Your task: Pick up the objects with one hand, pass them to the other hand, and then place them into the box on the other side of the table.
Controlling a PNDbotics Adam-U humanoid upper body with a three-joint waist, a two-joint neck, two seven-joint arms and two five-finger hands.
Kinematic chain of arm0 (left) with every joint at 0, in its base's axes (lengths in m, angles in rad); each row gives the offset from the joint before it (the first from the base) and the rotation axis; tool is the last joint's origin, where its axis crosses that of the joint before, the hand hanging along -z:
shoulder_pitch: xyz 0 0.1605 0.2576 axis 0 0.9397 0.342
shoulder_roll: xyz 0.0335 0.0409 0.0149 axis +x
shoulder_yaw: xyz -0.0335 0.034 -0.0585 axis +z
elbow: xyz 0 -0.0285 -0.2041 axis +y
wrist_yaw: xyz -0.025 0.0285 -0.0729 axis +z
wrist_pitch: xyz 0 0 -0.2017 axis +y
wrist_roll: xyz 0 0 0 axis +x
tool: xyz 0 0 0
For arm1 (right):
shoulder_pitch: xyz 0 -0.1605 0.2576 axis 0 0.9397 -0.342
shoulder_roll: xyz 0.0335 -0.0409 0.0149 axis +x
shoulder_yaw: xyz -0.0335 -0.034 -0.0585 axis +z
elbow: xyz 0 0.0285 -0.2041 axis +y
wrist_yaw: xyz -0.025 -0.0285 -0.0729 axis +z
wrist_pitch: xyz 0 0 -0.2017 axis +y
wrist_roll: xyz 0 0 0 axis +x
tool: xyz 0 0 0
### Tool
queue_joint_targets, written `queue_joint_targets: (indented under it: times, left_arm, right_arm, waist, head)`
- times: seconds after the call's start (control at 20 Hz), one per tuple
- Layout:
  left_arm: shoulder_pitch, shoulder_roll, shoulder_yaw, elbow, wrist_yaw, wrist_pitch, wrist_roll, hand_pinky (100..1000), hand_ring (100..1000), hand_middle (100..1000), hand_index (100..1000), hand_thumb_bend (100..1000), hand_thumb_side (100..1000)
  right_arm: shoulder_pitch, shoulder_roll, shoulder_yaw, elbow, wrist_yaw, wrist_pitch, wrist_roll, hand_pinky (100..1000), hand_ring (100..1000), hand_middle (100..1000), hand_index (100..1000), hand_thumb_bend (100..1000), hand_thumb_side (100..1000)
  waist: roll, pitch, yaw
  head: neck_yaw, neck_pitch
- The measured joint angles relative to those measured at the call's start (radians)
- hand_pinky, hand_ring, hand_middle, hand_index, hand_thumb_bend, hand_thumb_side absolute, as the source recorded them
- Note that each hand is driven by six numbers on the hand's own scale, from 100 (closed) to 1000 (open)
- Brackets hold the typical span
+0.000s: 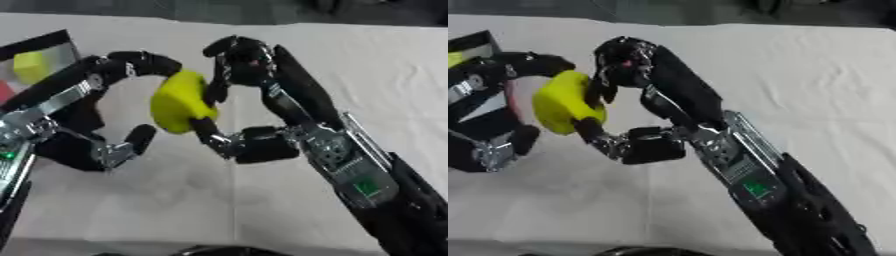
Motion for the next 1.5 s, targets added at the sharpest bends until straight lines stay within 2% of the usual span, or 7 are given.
queue_joint_targets:
  times: [0.35,0.75,1.0,1.2,1.25,1.5]
  left_arm:
    - [-0.007,-0.008,-0.011,0.003,0.009,0.013,0.002,1000,935,797,929,100,449]
    - [-0.007,-0.008,-0.027,0.002,0.048,-0.017,-0.075,1000,925,787,919,100,437]
    - [-0.008,-0.008,-0.029,0.002,0.071,-0.027,-0.115,1000,873,722,867,100,419]
    - [-0.015,-0.008,-0.034,0.002,0.092,-0.018,-0.104,1000,847,685,840,100,425]
    - [-0.016,-0.008,-0.035,0.002,0.097,-0.014,-0.098,1000,839,672,832,100,427]
    - [-0.017,-0.008,-0.042,0.002,0.112,0.002,-0.069,1000,826,650,819,100,431]
  right_arm:
    - [0.008,-0.009,0.003,-0.014,-0.011,-0.007,0.009,725,389,323,404,143,215]
    - [0.018,-0.026,-0.001,-0.047,-0.017,0.007,0.013,723,388,322,402,146,218]
    - [0.02,-0.028,-0.001,-0.052,-0.017,0.014,0.009,723,384,348,401,152,218]
    - [0.02,-0.028,-0.001,-0.053,-0.017,0.017,0.011,725,383,347,400,178,204]
    - [0.02,-0.028,-0.001,-0.053,-0.017,0.018,0.013,726,383,348,400,154,218]
    - [0.021,-0.028,0.001,-0.049,-0.017,0.002,0.049,726,380,349,402,149,223]
  waist:
    - [-0.001,0.001,0.001]
    - [-0.002,0.001,0.001]
    - [-0.005,0.001,0.003]
    - [-0.006,0.001,0.005]
    - [-0.006,0.001,0.005]
    - [-0.006,0.001,0.005]
  head:
    - [0.0,0.0]
    - [-0.003,0.0]
    - [-0.005,0.0]
    - [-0.009,0.0]
    - [-0.009,0.0]
    - [-0.013,0.0]
